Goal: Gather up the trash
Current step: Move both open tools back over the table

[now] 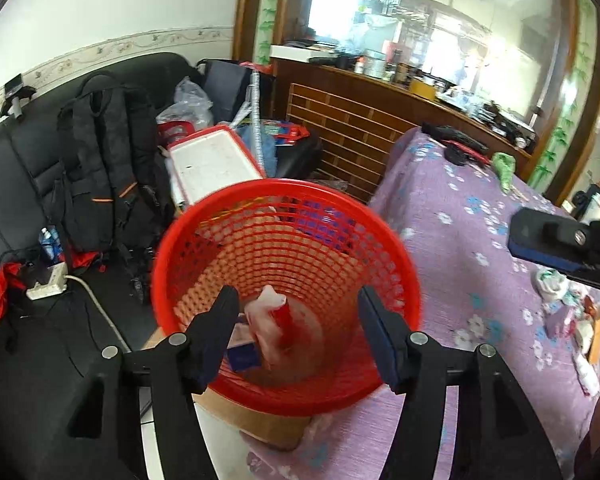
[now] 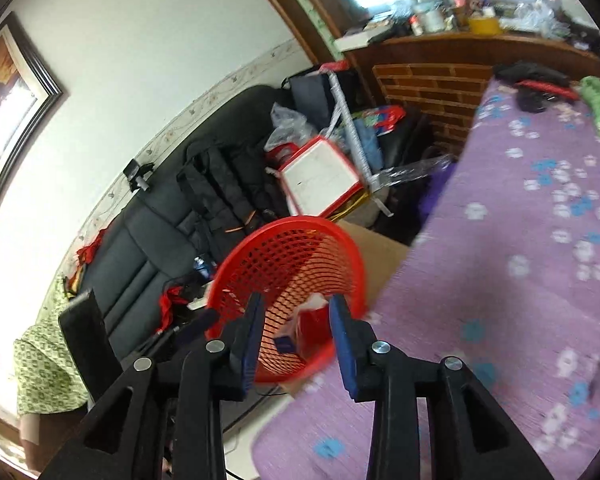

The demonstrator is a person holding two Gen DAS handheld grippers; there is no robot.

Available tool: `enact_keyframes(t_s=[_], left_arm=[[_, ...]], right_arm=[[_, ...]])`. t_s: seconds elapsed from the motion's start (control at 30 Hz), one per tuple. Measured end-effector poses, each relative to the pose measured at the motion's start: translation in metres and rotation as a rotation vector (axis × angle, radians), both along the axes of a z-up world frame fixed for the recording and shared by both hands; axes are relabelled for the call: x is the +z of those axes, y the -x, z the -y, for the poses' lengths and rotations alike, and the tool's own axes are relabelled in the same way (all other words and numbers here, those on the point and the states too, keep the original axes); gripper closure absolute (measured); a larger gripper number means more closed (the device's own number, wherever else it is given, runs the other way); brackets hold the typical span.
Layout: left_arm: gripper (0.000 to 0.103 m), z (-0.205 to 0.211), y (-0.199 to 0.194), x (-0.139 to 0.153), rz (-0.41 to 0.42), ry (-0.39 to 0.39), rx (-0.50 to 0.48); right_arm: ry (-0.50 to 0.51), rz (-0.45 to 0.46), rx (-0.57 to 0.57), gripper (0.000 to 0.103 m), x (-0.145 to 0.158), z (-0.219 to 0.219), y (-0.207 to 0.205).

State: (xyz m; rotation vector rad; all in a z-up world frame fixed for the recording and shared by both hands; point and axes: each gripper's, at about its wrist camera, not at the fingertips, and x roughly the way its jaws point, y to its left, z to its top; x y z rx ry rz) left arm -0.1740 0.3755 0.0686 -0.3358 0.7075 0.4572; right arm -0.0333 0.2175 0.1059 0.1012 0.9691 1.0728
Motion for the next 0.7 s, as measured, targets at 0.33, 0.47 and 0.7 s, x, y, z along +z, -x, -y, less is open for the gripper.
enact_keyframes(t_s=[0.33,0.47,0.7], left_arm=[[0.040,0.093,-0.018,0.003,0.006,-0.037,-0.185],[0.040,0.141,-0.032,0.000,-0.010,-0.042,-0.285],[0.040,0.228,-0.049,-0.010,-0.053,-0.062,-0.471]], right_arm=[[0.008,0.073,-0.120,0.063,0.000,0.139,0.031],[0.013,0.065,-0.203,0.063,-0.010,0.203,0.035],[0.026,0.053,-0.373,0.063,-0.031,0.303,0.044]])
